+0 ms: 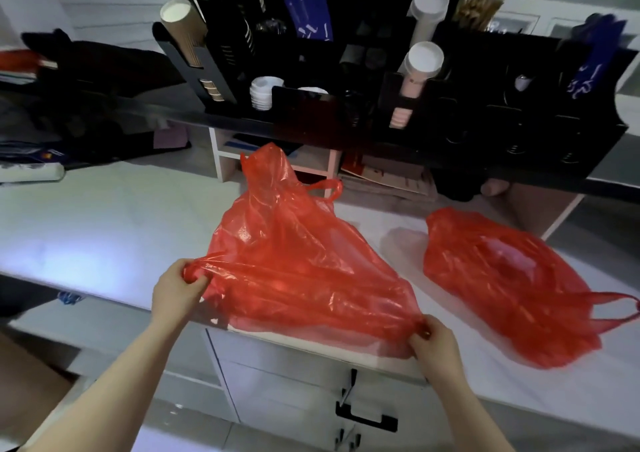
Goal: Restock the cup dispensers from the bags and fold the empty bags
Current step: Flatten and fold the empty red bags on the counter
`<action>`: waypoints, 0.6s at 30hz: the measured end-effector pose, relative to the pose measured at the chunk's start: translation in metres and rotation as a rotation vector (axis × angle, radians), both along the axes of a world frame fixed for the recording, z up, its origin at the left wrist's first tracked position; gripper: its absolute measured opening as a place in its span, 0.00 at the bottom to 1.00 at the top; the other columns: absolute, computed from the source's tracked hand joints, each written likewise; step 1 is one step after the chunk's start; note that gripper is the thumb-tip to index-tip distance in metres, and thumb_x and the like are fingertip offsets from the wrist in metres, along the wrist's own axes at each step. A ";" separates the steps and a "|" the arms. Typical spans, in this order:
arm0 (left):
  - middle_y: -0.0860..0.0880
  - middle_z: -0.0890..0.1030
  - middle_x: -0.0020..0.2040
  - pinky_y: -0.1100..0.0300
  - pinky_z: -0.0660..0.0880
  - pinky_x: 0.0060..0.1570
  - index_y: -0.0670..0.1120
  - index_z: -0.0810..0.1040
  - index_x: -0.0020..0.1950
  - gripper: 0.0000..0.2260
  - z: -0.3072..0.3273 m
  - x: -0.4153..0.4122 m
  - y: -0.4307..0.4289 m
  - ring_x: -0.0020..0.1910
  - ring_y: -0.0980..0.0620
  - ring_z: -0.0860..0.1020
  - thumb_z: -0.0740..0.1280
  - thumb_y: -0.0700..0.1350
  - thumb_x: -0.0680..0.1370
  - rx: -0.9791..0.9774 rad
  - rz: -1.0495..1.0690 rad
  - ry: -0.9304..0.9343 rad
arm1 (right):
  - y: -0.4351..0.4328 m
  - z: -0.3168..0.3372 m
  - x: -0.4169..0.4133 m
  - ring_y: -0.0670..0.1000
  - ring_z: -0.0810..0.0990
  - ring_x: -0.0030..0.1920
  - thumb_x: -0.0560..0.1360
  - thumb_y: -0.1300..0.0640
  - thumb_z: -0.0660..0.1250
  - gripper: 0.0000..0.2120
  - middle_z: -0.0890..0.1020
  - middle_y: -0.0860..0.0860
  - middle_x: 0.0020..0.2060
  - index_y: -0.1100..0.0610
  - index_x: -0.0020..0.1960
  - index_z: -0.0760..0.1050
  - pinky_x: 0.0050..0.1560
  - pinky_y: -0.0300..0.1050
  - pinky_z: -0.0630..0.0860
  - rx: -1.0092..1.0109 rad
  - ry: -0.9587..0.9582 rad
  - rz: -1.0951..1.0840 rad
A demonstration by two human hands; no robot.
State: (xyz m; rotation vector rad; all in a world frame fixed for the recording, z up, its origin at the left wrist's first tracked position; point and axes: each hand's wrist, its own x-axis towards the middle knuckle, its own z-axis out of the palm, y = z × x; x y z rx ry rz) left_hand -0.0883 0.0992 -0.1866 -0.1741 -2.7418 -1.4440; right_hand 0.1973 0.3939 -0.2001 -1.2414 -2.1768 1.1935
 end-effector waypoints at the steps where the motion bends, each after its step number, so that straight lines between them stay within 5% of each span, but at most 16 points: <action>1: 0.50 0.79 0.41 0.55 0.70 0.42 0.49 0.77 0.47 0.06 0.000 0.000 -0.002 0.42 0.47 0.76 0.70 0.42 0.72 -0.009 -0.007 0.008 | 0.002 0.002 0.000 0.55 0.79 0.36 0.70 0.68 0.63 0.09 0.81 0.52 0.35 0.55 0.43 0.77 0.35 0.46 0.73 -0.050 0.053 -0.082; 7: 0.47 0.80 0.38 0.56 0.66 0.36 0.50 0.79 0.45 0.08 0.001 -0.011 -0.020 0.38 0.45 0.76 0.65 0.38 0.73 -0.092 0.052 -0.028 | 0.018 0.010 0.008 0.56 0.77 0.37 0.74 0.68 0.62 0.05 0.79 0.60 0.34 0.70 0.42 0.72 0.43 0.50 0.74 -0.297 0.373 -0.305; 10: 0.44 0.82 0.43 0.54 0.69 0.41 0.48 0.79 0.50 0.13 0.002 -0.014 -0.021 0.43 0.42 0.76 0.66 0.34 0.69 -0.107 0.040 -0.076 | 0.013 0.017 0.006 0.55 0.73 0.28 0.74 0.70 0.60 0.08 0.73 0.56 0.25 0.61 0.38 0.68 0.30 0.46 0.74 -0.362 0.446 -0.289; 13: 0.40 0.82 0.46 0.54 0.69 0.43 0.44 0.80 0.53 0.16 0.005 -0.016 -0.026 0.44 0.42 0.76 0.66 0.33 0.68 -0.075 0.088 -0.099 | 0.013 0.021 0.011 0.50 0.65 0.26 0.74 0.66 0.67 0.11 0.68 0.53 0.26 0.57 0.38 0.67 0.23 0.39 0.66 -0.280 0.421 -0.208; 18: 0.37 0.81 0.49 0.51 0.69 0.44 0.43 0.79 0.53 0.16 0.006 -0.020 -0.050 0.49 0.36 0.76 0.62 0.32 0.68 -0.269 0.037 -0.020 | 0.017 0.020 0.024 0.52 0.71 0.32 0.67 0.76 0.66 0.14 0.75 0.51 0.33 0.58 0.44 0.73 0.30 0.38 0.69 -0.061 0.168 -0.024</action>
